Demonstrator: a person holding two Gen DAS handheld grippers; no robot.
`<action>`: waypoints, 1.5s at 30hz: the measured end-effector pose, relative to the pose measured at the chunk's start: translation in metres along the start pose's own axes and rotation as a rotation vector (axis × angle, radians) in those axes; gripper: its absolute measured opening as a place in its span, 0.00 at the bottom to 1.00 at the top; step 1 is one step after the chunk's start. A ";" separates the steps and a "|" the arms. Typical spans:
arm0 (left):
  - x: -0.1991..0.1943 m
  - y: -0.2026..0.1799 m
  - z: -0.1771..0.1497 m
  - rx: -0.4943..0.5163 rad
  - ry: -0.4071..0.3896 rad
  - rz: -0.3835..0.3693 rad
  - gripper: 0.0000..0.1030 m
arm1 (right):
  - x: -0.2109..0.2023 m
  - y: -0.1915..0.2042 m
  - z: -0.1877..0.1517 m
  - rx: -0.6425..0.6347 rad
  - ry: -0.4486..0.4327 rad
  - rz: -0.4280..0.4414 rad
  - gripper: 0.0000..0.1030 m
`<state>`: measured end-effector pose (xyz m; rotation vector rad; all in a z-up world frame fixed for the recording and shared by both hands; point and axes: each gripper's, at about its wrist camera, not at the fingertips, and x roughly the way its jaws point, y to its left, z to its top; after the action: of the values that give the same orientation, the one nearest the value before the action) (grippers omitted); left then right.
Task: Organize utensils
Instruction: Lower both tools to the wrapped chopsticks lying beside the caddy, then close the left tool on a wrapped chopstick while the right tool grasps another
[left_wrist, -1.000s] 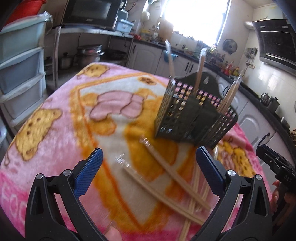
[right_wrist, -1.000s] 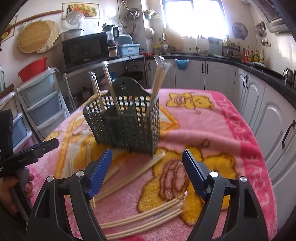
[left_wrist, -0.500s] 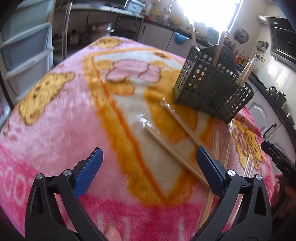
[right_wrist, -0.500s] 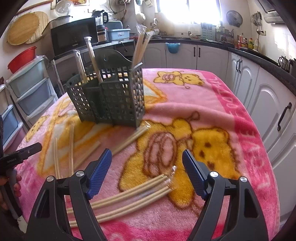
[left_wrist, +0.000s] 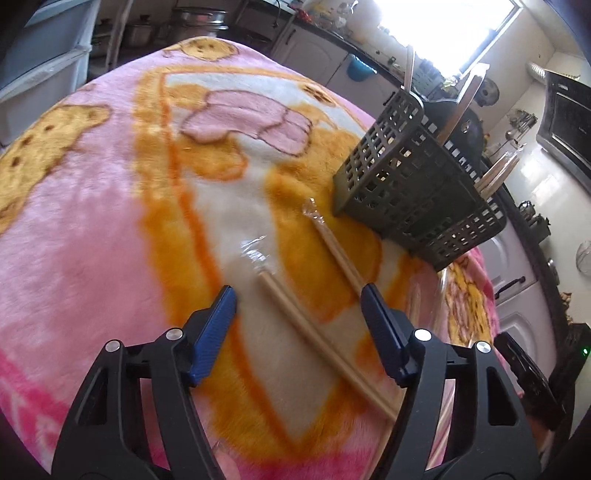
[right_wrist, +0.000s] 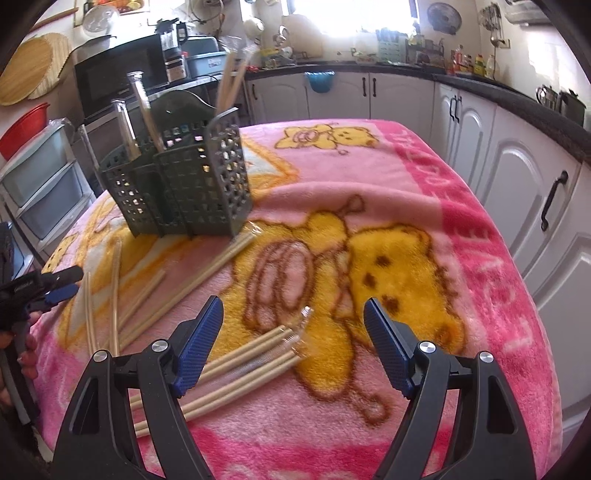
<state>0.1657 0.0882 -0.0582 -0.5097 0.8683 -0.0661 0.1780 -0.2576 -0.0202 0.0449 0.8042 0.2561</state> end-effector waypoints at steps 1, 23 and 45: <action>0.004 -0.003 0.002 0.009 -0.002 0.014 0.59 | 0.001 -0.002 -0.001 0.008 0.012 0.004 0.73; 0.025 0.004 0.028 0.038 -0.029 0.155 0.10 | 0.039 -0.013 0.001 0.101 0.135 0.083 0.06; -0.042 -0.026 0.062 0.116 -0.173 -0.015 0.03 | -0.019 0.038 0.071 -0.144 -0.071 0.121 0.05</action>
<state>0.1886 0.1008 0.0169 -0.4068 0.6870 -0.0846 0.2085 -0.2208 0.0474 -0.0323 0.7119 0.4244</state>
